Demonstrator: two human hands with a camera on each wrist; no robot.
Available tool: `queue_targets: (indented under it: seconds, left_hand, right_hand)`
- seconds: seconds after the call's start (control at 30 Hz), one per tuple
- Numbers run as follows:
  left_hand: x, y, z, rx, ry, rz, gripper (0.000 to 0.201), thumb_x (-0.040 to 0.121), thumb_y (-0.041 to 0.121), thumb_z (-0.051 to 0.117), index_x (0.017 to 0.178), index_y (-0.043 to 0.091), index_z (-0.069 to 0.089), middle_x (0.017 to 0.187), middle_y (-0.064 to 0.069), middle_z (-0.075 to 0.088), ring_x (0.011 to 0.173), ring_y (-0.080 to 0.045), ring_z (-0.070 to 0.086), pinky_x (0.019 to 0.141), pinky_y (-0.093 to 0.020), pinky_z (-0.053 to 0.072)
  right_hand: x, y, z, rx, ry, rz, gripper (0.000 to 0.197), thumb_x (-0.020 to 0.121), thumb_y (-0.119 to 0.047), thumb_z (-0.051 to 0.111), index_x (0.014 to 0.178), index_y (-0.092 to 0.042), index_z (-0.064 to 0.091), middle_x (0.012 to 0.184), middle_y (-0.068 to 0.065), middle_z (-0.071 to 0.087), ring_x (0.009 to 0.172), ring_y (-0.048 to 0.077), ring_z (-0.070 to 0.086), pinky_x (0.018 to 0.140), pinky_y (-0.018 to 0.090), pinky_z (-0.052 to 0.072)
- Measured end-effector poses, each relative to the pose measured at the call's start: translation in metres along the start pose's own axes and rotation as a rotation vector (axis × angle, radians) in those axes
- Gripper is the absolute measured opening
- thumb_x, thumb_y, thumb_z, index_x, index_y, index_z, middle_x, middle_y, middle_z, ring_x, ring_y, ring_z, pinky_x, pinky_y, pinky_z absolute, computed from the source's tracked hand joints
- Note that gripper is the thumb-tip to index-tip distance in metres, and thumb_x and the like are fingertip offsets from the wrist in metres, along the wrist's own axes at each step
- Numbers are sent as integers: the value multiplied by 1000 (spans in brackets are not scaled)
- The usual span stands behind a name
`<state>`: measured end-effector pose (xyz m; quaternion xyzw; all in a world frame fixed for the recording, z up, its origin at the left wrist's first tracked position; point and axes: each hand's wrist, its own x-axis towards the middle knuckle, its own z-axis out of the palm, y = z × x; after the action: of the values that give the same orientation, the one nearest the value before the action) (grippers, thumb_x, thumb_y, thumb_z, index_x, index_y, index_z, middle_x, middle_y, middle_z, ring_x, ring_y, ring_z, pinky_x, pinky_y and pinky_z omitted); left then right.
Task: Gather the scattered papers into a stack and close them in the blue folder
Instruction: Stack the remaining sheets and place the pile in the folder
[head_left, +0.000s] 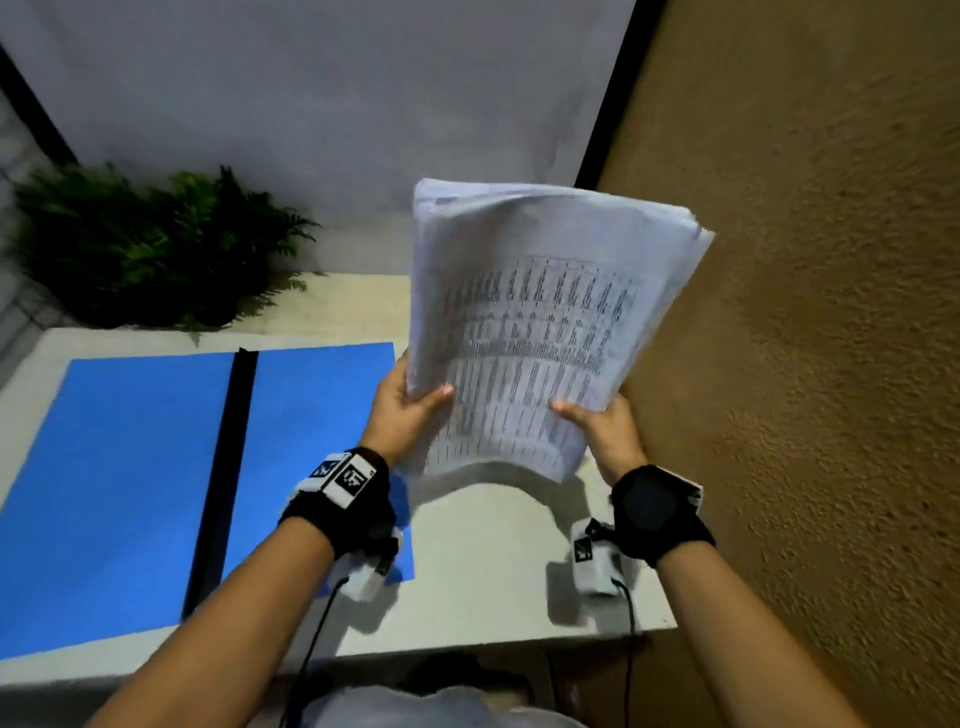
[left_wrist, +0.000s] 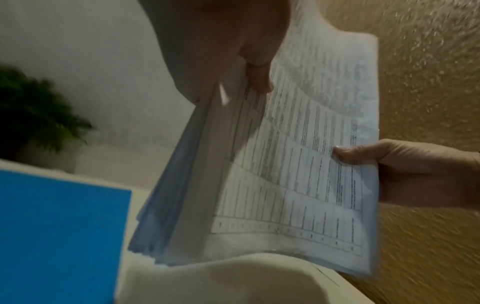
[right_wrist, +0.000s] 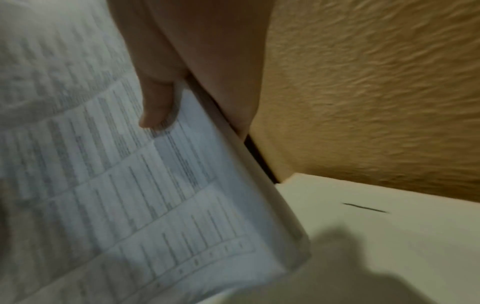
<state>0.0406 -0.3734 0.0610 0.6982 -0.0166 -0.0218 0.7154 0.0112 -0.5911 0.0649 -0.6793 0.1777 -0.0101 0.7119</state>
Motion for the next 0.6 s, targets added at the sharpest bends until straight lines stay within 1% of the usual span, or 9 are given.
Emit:
queue_targets:
  seconds: [0.07,0.1,0.2,0.27,0.33,0.37,0.5,0.53,0.6]
  left_hand:
    - [1,18,-28,-9,57,28,41,67,4,74,101,7,53,81,7,60,64,5,59,58,-6,49]
    - [0,25,-41,-16,88,33,41,63,6,77,98,9,54,83,8,60,66,6,60,62,-9,50]
    - [-7,37,-79,-78,107,64,53,53,20,82,98,15,56,90,10,63,71,12,64,67,-9,54]
    - [-13,38,-98,-46,124,40,57,45,31,83,94,17,59,87,8,66,70,10,65,69,-16,57]
    - [-14,35,-110,-45,175,19,28,61,15,80,81,20,61,74,11,70,62,10,65,70,-27,54]
    - [-14,38,-112,-46,198,14,23,67,5,76,78,21,62,65,13,72,60,9,65,71,-28,52]
    - [-11,59,-127,-77,243,98,28,65,-2,75,77,21,63,74,7,70,72,-6,66,73,-23,57]
    - [-11,64,-133,-96,226,136,29,61,1,78,78,20,63,73,9,71,75,-8,65,71,-20,57]
    - [-14,71,-147,-98,143,165,46,42,25,88,81,21,64,68,12,73,72,-2,67,63,-13,56]
  right_hand:
    - [-1,-14,28,14,-35,-61,36,77,4,68,111,4,59,110,24,66,87,20,65,100,43,48]
    - [-1,-16,39,16,-60,-86,36,76,3,69,111,5,59,106,23,67,88,20,65,100,43,48]
    - [-4,-17,69,27,-155,-142,37,75,7,68,109,-4,60,95,-1,69,83,1,70,87,26,55]
    - [-5,-11,84,11,-206,-138,32,75,5,69,104,-8,63,92,-5,71,79,1,71,81,24,57]
    - [-4,-7,97,-6,-231,-142,25,75,3,69,93,-14,67,81,-9,75,75,4,71,77,26,56]
    - [-3,-8,102,2,-236,-149,26,74,4,69,91,-16,67,76,-12,76,73,3,71,76,24,57]
    - [-2,-26,113,39,-319,-226,32,63,3,76,87,-16,67,74,-15,76,73,1,71,72,20,58]
    - [-2,-32,113,36,-361,-252,35,58,1,80,86,-17,67,75,-15,76,75,1,70,74,21,58]
    - [1,-39,113,42,-441,-257,44,47,-19,88,87,-22,69,81,-13,77,81,2,70,83,27,58]
